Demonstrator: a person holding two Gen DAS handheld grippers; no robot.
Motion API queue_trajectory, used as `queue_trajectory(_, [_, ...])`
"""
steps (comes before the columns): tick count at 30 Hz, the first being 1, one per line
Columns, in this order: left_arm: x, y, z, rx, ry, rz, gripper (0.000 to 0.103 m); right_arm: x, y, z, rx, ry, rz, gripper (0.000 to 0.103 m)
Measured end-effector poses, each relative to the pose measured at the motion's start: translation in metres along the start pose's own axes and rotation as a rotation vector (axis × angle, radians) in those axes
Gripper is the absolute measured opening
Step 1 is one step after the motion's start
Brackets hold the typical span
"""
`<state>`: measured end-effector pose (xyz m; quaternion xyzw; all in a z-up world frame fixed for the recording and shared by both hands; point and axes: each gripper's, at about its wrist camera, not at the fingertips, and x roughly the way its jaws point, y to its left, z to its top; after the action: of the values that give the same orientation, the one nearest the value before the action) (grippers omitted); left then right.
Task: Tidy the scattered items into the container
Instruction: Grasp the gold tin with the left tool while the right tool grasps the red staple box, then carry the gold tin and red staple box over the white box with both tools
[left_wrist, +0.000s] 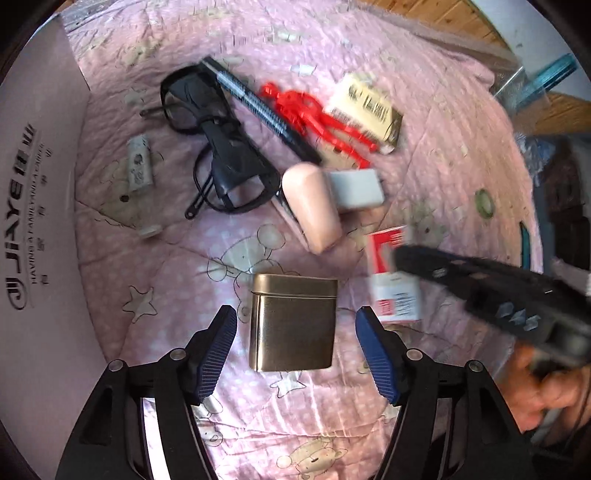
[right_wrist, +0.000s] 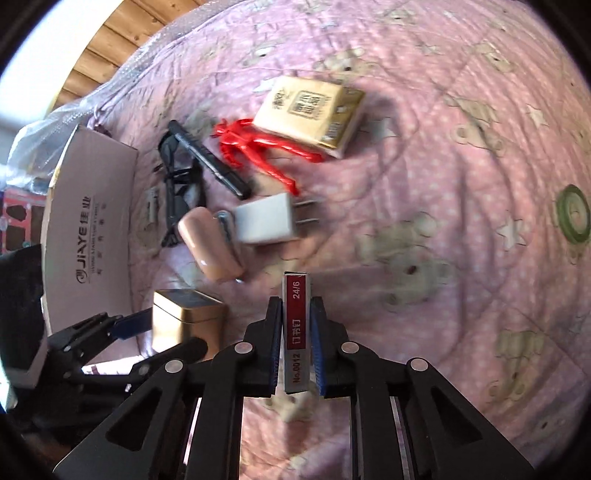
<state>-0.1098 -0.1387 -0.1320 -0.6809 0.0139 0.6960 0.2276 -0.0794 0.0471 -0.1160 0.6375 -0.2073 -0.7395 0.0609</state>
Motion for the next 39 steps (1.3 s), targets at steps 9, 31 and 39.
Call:
queue_trajectory(9, [0.005,0.019,0.002,-0.071,0.0,0.005,0.052,0.034,0.017,-0.004,-0.053,0.075,-0.003,0.016])
queue_trajectory(31, [-0.106,-0.019,-0.016,0.043,-0.289,0.109,0.052,-0.03,0.021,-0.032,-0.108,-0.042,-0.064,0.016])
queue_trajectory(39, [-0.15,-0.016,-0.027,0.0,-0.383,0.089,0.052,-0.046,0.033,-0.042,-0.144,-0.08,-0.098,0.016])
